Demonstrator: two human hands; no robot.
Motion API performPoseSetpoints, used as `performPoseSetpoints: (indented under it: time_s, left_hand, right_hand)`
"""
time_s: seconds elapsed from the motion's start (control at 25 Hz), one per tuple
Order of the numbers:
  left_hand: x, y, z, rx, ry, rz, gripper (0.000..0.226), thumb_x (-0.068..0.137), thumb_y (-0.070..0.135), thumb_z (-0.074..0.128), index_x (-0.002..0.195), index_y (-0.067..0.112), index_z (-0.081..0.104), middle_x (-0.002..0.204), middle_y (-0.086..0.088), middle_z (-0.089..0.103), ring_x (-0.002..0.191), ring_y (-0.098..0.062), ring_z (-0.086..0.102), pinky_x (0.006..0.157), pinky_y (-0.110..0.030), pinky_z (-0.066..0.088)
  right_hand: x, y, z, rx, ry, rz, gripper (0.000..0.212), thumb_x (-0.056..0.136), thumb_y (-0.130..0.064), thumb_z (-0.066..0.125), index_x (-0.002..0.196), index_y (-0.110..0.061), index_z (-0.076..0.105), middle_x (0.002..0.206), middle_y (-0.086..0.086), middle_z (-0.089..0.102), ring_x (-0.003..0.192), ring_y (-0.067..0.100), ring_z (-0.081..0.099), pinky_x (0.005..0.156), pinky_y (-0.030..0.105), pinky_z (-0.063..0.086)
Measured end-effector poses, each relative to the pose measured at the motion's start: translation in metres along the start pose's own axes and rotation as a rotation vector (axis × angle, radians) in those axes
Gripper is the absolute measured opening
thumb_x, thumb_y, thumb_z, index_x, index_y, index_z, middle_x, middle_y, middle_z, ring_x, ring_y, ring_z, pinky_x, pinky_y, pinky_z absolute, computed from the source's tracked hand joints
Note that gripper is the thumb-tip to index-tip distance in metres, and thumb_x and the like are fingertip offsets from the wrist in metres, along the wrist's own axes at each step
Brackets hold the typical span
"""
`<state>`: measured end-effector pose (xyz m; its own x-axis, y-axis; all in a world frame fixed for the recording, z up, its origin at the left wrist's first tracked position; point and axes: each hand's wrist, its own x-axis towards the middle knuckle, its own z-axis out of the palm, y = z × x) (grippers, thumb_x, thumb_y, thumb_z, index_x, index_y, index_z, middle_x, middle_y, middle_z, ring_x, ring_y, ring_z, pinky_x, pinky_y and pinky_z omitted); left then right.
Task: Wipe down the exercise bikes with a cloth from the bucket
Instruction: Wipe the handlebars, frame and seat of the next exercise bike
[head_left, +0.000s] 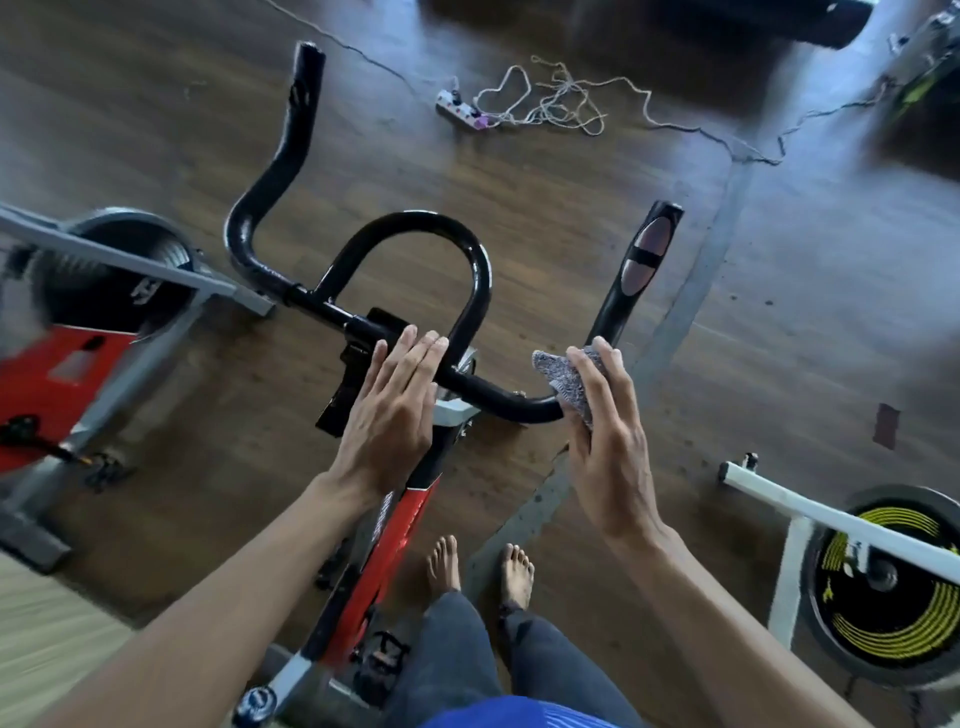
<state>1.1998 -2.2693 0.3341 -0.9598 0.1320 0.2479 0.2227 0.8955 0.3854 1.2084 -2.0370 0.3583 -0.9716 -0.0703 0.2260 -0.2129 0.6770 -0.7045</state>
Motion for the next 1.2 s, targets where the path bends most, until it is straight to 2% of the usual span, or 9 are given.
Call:
performPoseSetpoints:
  time_s: [0.2, 0.28, 0.44, 0.6, 0.84, 0.92, 1.0, 1.08, 1.2]
  left_hand:
    - [-0.005, -0.015, -0.001, 0.038, 0.022, 0.1, 0.049, 0.101, 0.012, 0.033, 0.15, 0.006, 0.038, 0.156, -0.008, 0.039, 0.151, -0.018, 0.018, 0.125, -0.036, 0.012]
    - [-0.005, -0.021, 0.004, 0.025, 0.057, 0.145, 0.049, 0.101, 0.008, 0.038, 0.15, 0.005, 0.038, 0.155, -0.008, 0.04, 0.151, -0.019, 0.019, 0.125, -0.037, 0.013]
    - [-0.008, -0.029, 0.033, 0.019, 0.225, 0.206, 0.049, 0.099, 0.002, 0.046, 0.148, 0.001, 0.039, 0.153, -0.013, 0.041, 0.151, -0.025, 0.021, 0.124, -0.043, 0.015]
    - [-0.003, -0.032, 0.061, -0.023, 0.458, 0.172, 0.054, 0.088, -0.011, 0.046, 0.141, 0.001, 0.048, 0.146, -0.013, 0.05, 0.147, -0.027, 0.029, 0.124, -0.044, 0.013]
    - [0.014, -0.038, 0.094, -0.076, 0.814, 0.258, 0.04, 0.087, -0.014, 0.055, 0.123, 0.001, 0.062, 0.126, -0.013, 0.064, 0.136, -0.026, 0.045, 0.119, -0.052, 0.024]
    - [0.021, -0.042, 0.096, -0.107, 0.901, 0.336, 0.028, 0.089, -0.008, 0.06, 0.115, 0.0, 0.066, 0.119, -0.012, 0.067, 0.126, -0.026, 0.053, 0.11, -0.054, 0.035]
    - [0.026, -0.045, 0.095, -0.174, 0.978, 0.418, 0.018, 0.096, 0.005, 0.054, 0.106, 0.0, 0.069, 0.11, -0.01, 0.069, 0.112, -0.026, 0.058, 0.099, -0.052, 0.044]
    - [0.03, -0.045, 0.094, -0.207, 1.01, 0.458, 0.022, 0.096, 0.007, 0.05, 0.103, 0.002, 0.071, 0.107, -0.006, 0.069, 0.104, -0.025, 0.06, 0.094, -0.051, 0.048]
    - [0.036, -0.047, 0.1, -0.125, 1.094, 0.438, 0.031, 0.087, -0.007, 0.047, 0.105, 0.001, 0.071, 0.106, -0.009, 0.071, 0.103, -0.025, 0.062, 0.094, -0.05, 0.05]
  right_hand:
    - [-0.025, -0.03, 0.018, -0.02, -0.007, -0.212, 0.044, 0.106, -0.023, 0.037, 0.146, -0.008, 0.047, 0.159, 0.018, 0.031, 0.153, 0.032, 0.022, 0.12, 0.055, 0.03]
    - [-0.031, -0.032, 0.039, -0.067, 0.023, -0.285, 0.042, 0.107, -0.022, 0.038, 0.144, -0.006, 0.05, 0.158, 0.019, 0.034, 0.152, 0.034, 0.023, 0.122, 0.051, 0.027]
    - [-0.03, -0.02, 0.087, -0.224, 0.147, -0.391, 0.043, 0.099, -0.007, 0.061, 0.141, -0.01, 0.056, 0.156, 0.017, 0.039, 0.15, 0.033, 0.029, 0.124, 0.048, 0.024]
    - [-0.025, -0.006, 0.118, -0.408, 0.326, -0.413, 0.049, 0.094, -0.01, 0.069, 0.14, -0.021, 0.058, 0.154, 0.009, 0.043, 0.146, 0.028, 0.034, 0.126, 0.04, 0.012]
    - [-0.007, 0.012, 0.14, -0.451, 0.57, -0.58, 0.04, 0.101, -0.038, 0.057, 0.139, -0.025, 0.059, 0.15, 0.008, 0.05, 0.143, 0.026, 0.04, 0.125, 0.038, 0.009]
    - [-0.001, 0.015, 0.143, -0.457, 0.642, -0.626, 0.046, 0.102, -0.05, 0.046, 0.139, -0.025, 0.059, 0.15, 0.007, 0.05, 0.142, 0.026, 0.04, 0.125, 0.038, 0.01]
    - [0.003, 0.019, 0.147, -0.43, 0.722, -0.668, 0.054, 0.101, -0.057, 0.038, 0.138, -0.025, 0.06, 0.149, 0.006, 0.051, 0.141, 0.026, 0.042, 0.125, 0.04, 0.014]
    - [0.007, 0.02, 0.152, -0.431, 0.794, -0.707, 0.054, 0.101, -0.058, 0.037, 0.135, -0.025, 0.062, 0.147, 0.006, 0.053, 0.139, 0.027, 0.045, 0.124, 0.042, 0.017]
    - [0.016, 0.03, 0.151, -0.467, 0.918, -0.81, 0.039, 0.104, -0.045, 0.045, 0.131, -0.026, 0.065, 0.141, 0.006, 0.058, 0.134, 0.027, 0.05, 0.122, 0.04, 0.018]
